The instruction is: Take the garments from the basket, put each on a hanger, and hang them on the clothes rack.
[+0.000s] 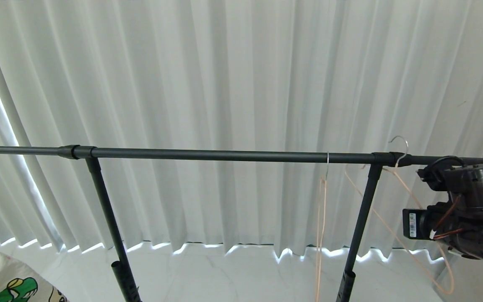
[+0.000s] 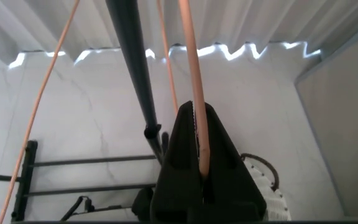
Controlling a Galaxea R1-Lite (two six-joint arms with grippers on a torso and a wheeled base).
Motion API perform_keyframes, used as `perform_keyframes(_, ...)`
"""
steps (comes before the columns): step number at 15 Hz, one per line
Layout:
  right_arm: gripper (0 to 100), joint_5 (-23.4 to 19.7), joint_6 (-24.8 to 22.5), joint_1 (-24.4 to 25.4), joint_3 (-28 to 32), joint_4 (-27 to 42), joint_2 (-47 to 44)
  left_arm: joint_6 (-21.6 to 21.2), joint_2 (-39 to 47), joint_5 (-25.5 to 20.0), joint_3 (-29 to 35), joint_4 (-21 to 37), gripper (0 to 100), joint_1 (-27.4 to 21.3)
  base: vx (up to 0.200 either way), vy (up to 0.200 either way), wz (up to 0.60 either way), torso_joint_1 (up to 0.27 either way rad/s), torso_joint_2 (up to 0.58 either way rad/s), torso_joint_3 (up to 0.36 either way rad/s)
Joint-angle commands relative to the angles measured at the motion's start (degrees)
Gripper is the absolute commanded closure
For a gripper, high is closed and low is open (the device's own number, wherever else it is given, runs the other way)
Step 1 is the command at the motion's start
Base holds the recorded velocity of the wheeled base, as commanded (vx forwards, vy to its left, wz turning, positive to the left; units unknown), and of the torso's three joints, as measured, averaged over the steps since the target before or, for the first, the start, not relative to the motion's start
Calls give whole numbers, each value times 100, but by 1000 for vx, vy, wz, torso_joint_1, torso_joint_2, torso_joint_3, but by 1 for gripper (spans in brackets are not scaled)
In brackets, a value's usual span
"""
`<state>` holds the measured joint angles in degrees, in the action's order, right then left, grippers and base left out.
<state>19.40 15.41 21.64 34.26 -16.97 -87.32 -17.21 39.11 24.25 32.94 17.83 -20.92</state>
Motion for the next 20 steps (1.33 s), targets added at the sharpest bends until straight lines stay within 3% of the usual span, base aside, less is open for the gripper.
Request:
perform_keyframes(1, 100, -6, -170, 7, -165, 9, 506, -1, -8, 10, 2, 1, 100, 0, 0, 0, 0, 0, 0, 0)
perform_keyframes(7, 100, 126, -513, 7, -903, 27, 1420, -10, -44, 10, 11, 1, 100, 0, 0, 0, 0, 0, 0, 0)
perform_keyframes(10, 100, 108, -732, 7, -1044, 370, 1806, -10, -70, 10, 11, 1, 100, 0, -200, 0, 0, 12, 7, 2)
perform_keyframes(20, 100, 117, -759, 130, -1053, 387, 1885, -10, -70, 1, -7, 1, 100, 0, -200, 0, 0, 0, 2, 2)
